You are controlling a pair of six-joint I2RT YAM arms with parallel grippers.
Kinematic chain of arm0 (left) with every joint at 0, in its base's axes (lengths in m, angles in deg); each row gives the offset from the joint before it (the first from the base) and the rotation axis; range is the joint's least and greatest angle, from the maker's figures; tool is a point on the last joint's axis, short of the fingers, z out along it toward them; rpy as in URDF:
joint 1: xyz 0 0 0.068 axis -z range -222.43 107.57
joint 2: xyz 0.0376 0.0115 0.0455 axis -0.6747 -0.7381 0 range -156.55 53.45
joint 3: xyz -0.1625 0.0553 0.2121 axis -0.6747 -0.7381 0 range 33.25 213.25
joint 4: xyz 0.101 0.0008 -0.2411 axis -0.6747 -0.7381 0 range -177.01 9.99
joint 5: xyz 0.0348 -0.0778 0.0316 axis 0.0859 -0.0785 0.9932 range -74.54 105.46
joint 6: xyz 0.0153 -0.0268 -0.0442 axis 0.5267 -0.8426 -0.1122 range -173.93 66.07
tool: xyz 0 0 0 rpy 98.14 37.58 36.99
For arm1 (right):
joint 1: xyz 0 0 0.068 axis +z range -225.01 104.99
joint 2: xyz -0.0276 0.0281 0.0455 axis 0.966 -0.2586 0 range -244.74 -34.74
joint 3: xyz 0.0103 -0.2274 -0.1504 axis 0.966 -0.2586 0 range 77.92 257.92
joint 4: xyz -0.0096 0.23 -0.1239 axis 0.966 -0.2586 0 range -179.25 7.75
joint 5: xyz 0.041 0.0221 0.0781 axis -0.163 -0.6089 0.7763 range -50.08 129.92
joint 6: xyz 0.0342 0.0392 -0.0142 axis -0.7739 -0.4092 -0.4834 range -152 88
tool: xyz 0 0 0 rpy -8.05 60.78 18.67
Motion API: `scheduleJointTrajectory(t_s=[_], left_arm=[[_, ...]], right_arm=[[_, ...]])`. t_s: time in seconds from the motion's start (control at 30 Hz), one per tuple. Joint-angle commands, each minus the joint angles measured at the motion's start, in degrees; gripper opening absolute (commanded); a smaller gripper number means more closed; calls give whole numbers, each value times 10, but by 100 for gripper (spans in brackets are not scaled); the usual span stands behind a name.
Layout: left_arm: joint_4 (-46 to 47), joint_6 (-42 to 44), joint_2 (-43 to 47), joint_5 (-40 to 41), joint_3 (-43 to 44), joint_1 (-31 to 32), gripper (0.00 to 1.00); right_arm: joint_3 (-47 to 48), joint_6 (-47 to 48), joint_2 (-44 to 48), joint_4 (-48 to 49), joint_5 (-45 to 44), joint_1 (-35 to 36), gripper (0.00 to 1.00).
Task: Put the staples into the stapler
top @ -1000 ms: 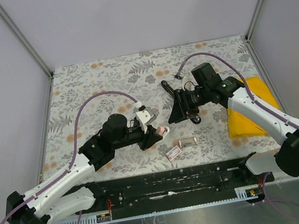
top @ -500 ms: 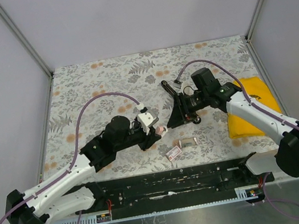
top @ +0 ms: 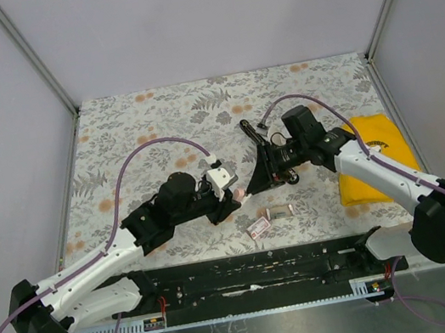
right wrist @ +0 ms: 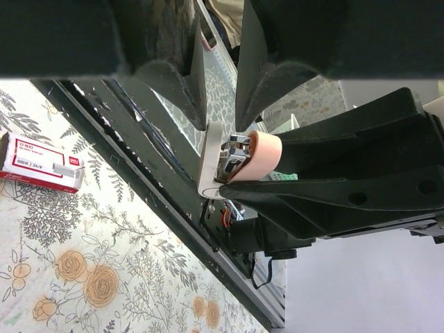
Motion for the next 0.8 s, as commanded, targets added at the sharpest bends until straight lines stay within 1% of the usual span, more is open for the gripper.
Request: scheduleJointTrajectory(t_s=[0.0,0.37,0.77], left_arm=[[5,5,-1,10,3,5,0],[6,4,0,6,2,7,0],[9,5,0,-1,0,13,0]], right_arm=[[-11,-13,-4,23,5,11,29],[-40,-46,-15,69,-4,26,28],[-44,-74,-35,116,1,44,26]])
